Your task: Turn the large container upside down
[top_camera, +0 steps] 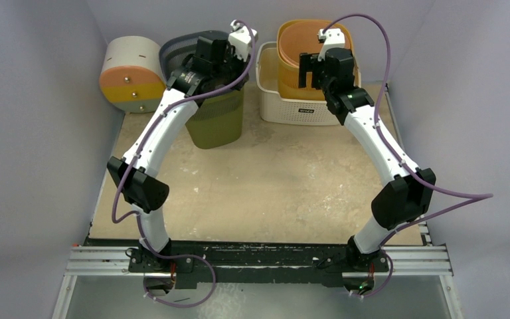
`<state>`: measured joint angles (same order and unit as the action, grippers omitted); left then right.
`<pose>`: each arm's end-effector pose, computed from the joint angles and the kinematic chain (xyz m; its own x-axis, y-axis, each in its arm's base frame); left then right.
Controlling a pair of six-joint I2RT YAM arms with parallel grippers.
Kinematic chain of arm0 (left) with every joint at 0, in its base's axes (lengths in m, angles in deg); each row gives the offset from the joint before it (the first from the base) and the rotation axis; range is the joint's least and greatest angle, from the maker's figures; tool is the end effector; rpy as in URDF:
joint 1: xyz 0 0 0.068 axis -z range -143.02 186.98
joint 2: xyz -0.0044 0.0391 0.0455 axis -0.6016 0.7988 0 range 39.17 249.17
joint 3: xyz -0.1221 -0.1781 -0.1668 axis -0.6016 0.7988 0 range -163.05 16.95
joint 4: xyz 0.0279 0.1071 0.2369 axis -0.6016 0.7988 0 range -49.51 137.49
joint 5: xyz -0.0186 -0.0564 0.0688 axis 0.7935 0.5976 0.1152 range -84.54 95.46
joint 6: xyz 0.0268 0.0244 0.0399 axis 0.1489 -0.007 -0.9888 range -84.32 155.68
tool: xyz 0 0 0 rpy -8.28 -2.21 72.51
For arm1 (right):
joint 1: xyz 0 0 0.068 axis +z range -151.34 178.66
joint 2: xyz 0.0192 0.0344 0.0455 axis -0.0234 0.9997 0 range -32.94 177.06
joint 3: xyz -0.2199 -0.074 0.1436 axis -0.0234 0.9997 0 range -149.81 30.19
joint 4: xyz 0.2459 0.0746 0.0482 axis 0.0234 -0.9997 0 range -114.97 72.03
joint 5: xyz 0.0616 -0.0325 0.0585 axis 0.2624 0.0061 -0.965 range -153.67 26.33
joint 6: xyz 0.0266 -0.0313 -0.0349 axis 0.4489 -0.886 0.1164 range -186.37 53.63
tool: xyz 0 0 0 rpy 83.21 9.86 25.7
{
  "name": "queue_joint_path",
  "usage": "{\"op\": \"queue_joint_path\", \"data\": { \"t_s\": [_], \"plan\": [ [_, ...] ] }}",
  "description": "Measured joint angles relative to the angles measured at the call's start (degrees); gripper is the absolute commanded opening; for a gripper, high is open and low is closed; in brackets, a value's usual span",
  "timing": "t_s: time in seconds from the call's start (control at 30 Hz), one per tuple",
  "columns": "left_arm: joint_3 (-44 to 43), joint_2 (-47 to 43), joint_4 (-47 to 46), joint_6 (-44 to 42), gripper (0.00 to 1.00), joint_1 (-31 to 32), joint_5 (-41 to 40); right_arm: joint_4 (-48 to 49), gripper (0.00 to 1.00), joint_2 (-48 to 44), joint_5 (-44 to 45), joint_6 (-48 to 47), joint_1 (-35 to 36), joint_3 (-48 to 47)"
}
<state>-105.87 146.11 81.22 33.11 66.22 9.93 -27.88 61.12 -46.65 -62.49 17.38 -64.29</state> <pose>0.3612 -0.2054 0.4450 -0.3416 0.2424 -0.9081 0.5646 0.8253 0.0080 0.3726 0.1153 0.4209 -0.1581 0.0147 -0.9873 -0.0229 0.9996 0.0186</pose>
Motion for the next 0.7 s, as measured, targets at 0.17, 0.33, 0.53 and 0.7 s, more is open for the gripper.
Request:
{"op": "queue_joint_path", "data": {
  "t_s": [0.17, 0.33, 0.53, 0.7],
  "plan": [
    [0.87, -0.35, -0.13, -1.99, 0.32, 2.6, -3.69, -0.17, 1.0, -1.7, 0.07, 0.02, 0.0, 2.95],
    [1.46, -0.35, 0.28, -4.02, 0.38, 5.66, -9.35, -0.22, 1.0, -3.19, 0.09, 0.0, 0.0, 4.04],
    [1.86, -0.35, 0.42, -4.74, 0.18, 6.64, -16.68, -0.02, 1.0, -3.85, 0.09, 0.0, 0.0, 4.09],
    [2.64, -0.35, -1.05, -5.62, 0.06, 6.45, -20.81, -0.04, 1.0, -3.82, 0.09, -0.02, 0.0, 4.5]
  ]
}}
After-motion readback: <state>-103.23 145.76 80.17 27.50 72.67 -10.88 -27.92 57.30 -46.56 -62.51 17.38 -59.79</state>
